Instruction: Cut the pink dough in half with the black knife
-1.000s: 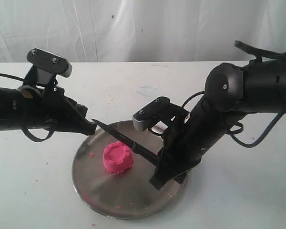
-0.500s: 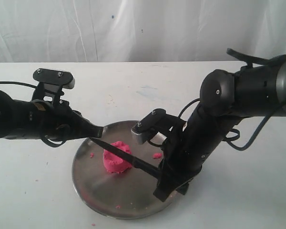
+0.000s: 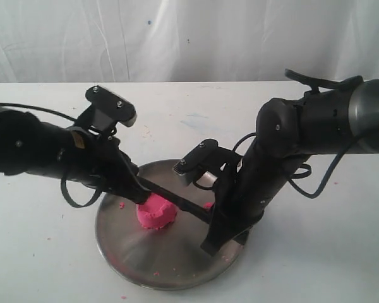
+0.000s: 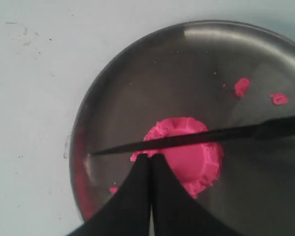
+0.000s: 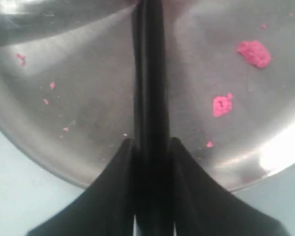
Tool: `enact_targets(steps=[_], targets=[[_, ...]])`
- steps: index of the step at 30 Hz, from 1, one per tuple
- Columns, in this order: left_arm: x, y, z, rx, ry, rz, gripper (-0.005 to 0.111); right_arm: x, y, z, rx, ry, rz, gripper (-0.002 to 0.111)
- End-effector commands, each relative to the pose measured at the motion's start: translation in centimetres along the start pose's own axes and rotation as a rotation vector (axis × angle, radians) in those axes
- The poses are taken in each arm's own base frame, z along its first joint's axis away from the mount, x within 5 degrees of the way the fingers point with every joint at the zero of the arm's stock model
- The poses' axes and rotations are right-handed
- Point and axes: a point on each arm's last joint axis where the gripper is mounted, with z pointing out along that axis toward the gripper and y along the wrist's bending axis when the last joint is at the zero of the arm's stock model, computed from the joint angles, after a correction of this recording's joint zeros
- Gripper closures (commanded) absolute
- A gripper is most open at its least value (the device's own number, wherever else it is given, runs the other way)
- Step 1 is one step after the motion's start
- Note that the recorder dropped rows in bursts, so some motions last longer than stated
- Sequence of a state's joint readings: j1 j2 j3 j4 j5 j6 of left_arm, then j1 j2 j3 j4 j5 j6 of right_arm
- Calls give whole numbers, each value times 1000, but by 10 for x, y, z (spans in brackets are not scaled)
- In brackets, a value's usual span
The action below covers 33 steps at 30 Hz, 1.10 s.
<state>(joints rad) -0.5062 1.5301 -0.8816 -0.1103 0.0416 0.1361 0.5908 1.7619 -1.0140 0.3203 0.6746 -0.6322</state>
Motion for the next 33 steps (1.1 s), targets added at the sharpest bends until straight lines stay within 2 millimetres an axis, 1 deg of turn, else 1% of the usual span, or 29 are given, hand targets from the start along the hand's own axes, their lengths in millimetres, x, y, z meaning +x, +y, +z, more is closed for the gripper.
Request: enact_targets(steps=[1, 3, 5, 7, 12, 17, 22, 30, 33], targets=[[-8, 6, 3, 41, 181, -24, 107, -7, 3, -4, 102, 51, -23, 108], [-16, 7, 3, 54, 209, -19, 107, -8, 10, -3, 134, 76, -55, 108], [-23, 7, 1, 57, 198, 2, 107, -10, 18, 0, 136, 82, -76, 108], [-25, 8, 2, 56, 195, 2, 107, -12, 21, 2, 135, 76, -78, 108], [-17, 10, 18, 43, 219, 76, 107, -13, 19, 3, 159, 61, -49, 108], [-11, 11, 34, 45, 245, 73, 107, -13, 18, 3, 163, 64, -54, 108], [-8, 12, 45, 37, 245, 82, 107, -13, 18, 3, 164, 62, -56, 108], [-11, 12, 45, 28, 218, 78, 107, -13, 18, 3, 163, 65, -66, 108], [-11, 12, 45, 28, 218, 78, 107, -11, 20, 4, 147, 81, -106, 108]])
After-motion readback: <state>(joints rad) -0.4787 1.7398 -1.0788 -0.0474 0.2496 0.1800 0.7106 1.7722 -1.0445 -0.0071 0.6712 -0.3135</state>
